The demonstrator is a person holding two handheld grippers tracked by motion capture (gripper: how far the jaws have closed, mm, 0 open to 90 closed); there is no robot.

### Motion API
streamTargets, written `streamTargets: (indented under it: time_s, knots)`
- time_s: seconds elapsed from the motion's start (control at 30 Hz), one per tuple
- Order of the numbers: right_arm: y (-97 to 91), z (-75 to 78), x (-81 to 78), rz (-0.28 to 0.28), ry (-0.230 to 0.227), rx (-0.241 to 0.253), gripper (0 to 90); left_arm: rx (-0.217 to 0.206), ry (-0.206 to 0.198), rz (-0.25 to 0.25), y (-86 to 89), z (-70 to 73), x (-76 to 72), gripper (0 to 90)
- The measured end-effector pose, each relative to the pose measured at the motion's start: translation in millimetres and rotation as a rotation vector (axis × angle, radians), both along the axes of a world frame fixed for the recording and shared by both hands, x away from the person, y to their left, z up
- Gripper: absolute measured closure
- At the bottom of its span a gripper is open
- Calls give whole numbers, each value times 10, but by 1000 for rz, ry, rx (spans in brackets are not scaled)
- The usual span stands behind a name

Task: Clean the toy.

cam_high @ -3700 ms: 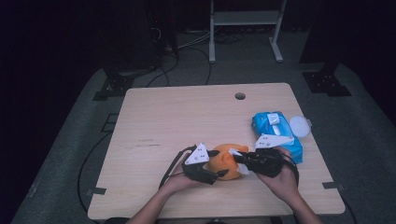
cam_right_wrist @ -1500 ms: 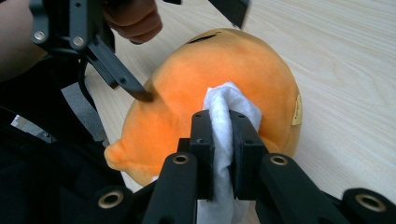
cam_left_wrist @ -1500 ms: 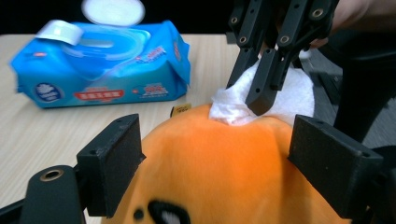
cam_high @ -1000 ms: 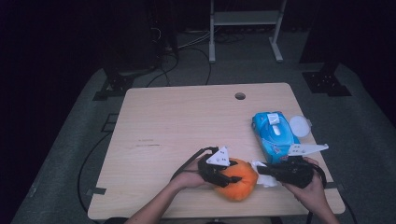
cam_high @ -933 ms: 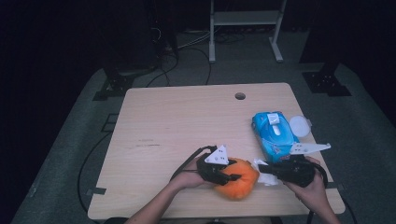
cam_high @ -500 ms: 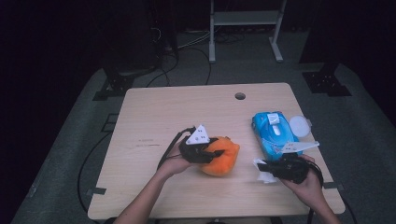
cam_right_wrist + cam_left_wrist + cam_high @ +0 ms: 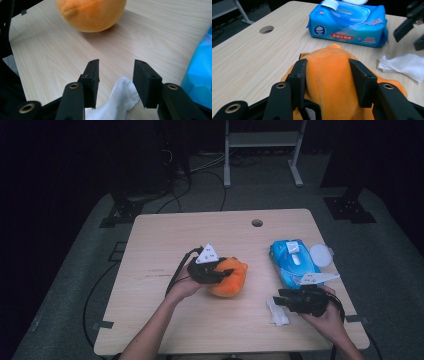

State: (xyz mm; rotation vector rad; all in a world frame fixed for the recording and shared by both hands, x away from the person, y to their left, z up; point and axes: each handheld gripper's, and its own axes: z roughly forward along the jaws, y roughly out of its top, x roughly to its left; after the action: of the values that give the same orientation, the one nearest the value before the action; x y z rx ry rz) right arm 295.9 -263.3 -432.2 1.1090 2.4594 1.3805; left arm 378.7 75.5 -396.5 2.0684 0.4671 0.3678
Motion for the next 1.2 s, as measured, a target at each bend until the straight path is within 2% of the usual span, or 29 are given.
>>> streamTargets:
  time_s: [0.17,0.23,0.37,0.5,0.6,0.9,1.07,1.2]
  knots:
    - [4,7,-9,3,-13,14,505,6,14,15,-36,-50,74,505]
    - [-2,18,-10,1,-17,28,488,21,41,24,-59,-82,91,424]
    - [-4,31,4,-3,-17,48,457,-6,47,30,-19,-31,40,282]
    - [-2,45,14,-8,-19,72,432,2,45,40,77,29,-38,212]
    - [-2,53,18,-7,-21,85,425,-12,46,48,168,57,-70,193]
    - [-41,53,57,-23,-28,115,388,-17,44,45,321,82,-143,142]
    - [-41,51,64,-24,-24,119,379,-17,52,61,416,82,-191,111]
    - [-47,50,67,-25,-28,123,367,-21,43,81,484,62,-223,103]
